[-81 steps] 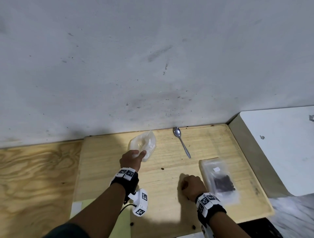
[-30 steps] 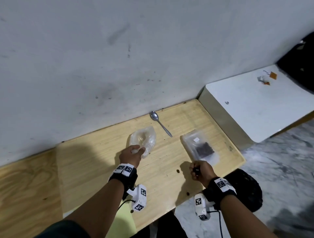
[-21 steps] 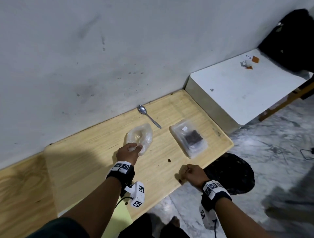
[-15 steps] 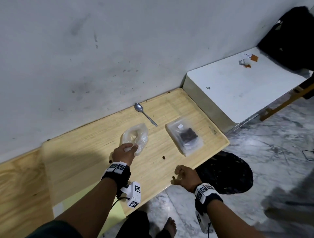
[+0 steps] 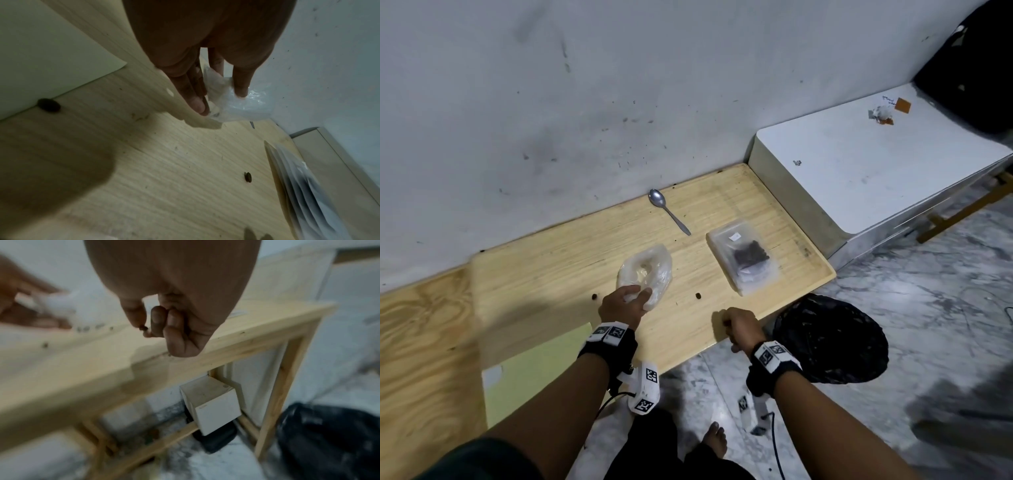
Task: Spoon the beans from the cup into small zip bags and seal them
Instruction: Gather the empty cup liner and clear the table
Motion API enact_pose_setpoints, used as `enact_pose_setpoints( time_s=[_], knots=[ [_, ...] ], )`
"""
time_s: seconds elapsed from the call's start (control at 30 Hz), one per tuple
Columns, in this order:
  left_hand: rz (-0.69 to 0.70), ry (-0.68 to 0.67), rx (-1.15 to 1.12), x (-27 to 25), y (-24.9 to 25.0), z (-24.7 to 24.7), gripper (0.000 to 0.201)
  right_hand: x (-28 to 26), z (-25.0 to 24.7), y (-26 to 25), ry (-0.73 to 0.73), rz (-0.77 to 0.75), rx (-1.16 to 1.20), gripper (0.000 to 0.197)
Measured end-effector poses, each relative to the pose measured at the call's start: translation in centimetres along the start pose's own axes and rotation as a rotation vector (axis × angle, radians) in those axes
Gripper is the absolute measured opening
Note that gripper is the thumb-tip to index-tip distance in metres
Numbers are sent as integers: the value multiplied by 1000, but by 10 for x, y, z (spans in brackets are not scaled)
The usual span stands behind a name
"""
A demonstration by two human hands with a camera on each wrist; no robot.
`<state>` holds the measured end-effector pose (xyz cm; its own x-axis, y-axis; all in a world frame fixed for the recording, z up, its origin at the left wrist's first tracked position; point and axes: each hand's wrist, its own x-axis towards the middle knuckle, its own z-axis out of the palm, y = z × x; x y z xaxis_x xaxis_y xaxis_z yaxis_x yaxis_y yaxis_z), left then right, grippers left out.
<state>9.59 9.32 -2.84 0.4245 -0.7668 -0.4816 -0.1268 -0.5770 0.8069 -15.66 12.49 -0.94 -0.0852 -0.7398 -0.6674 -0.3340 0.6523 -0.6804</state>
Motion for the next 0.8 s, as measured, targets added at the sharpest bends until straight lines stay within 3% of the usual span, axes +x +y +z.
enact_pose_setpoints(
  time_s=[0.1, 0.23, 0.37, 0.5, 0.53, 0.67, 0.8],
  knots=[
    [0, -1, -7, -3, -2, 0, 30, -1, -1, -10, -29, 118, 451, 21],
    [6, 4, -12, -4, 0, -3, 27, 3, 1, -26, -17, 109, 491, 25],
    [-11, 11, -30, 0, 2, -10, 29, 20, 10, -31, 111, -7, 168, 41],
    [-42, 30, -61, 8, 7, -19, 31, 37, 24, -30, 179, -159, -299, 25],
    [-45, 35, -67, 11, 8, -21, 31, 40, 27, -30, 182, -164, -344, 15],
    [-59, 54, -57, 25, 12, -28, 35, 47, 37, -29, 221, -171, -429, 34],
    [-66, 52, -51, 30, 20, -35, 34, 51, 41, -32, 244, -205, -421, 10]
  ],
)
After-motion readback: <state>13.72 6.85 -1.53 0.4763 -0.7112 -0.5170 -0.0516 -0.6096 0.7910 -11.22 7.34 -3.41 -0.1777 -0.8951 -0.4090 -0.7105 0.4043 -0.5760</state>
